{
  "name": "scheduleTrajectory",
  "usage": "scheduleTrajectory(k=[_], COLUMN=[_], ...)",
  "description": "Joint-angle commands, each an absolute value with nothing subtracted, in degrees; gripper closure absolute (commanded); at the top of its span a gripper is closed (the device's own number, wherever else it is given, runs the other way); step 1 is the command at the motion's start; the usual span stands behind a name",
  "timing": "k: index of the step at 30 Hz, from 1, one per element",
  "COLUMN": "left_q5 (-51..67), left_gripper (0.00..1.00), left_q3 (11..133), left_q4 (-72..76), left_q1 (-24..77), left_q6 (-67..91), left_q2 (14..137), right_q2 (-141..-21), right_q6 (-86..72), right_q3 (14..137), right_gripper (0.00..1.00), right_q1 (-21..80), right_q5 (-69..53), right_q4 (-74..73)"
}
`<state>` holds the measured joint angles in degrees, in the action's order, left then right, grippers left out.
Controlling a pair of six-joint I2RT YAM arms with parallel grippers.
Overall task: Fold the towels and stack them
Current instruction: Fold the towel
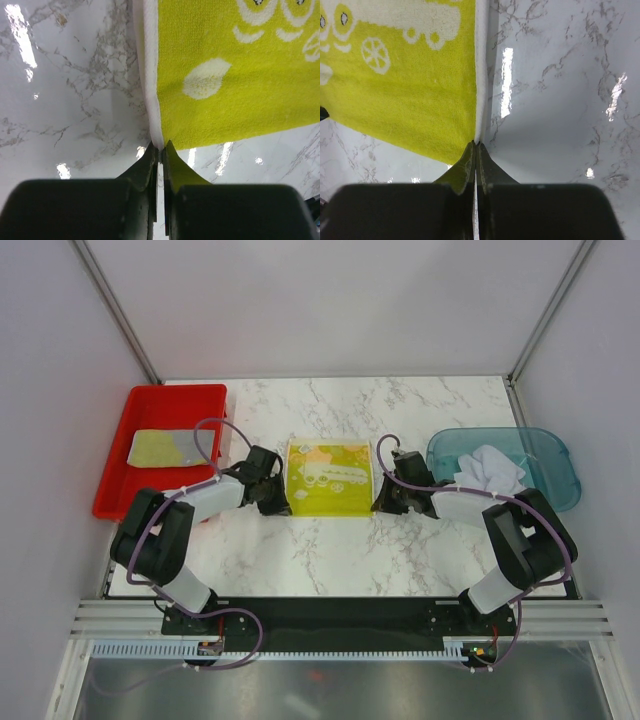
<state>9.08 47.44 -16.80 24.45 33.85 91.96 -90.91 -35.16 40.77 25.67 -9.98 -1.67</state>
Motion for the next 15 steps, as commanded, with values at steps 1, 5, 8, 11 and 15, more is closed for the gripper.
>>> scheduleTrajectory(k=[1, 5, 8, 11, 15], left_q5=[6.6, 7.8, 8.7, 9.4, 9.4], left_gripper=[0.95, 0.98, 0.98, 0.85, 0.65], left_q3=[47.1, 43.6, 42.5, 42.2, 43.6], left_q4=[-19.5, -19.3, -19.0, -19.4, -22.0], left_q1=[24.3, 24.4, 24.4, 24.4, 24.4], left_q6=[34.0, 35.5, 36.1, 36.8, 36.8], left_q2=[90.6, 89.9, 91.0, 90.5, 88.7], right_q2=[-90.3, -90.3, -90.4, -89.8, -87.9], right_q6=[-35.4, -35.9, -36.1, -36.8, -37.4], right_q3=[38.9, 37.8, 37.5, 37.4, 38.1], right_gripper=[1.00, 1.00, 1.00, 1.00, 0.87], right_q1=[26.2, 26.2, 26.6, 27.2, 27.2], right_q5=[-6.5, -6.4, -8.1, -8.3, -6.9], right_q4=[-3.8, -3.3, -2.1, -2.5, -5.9])
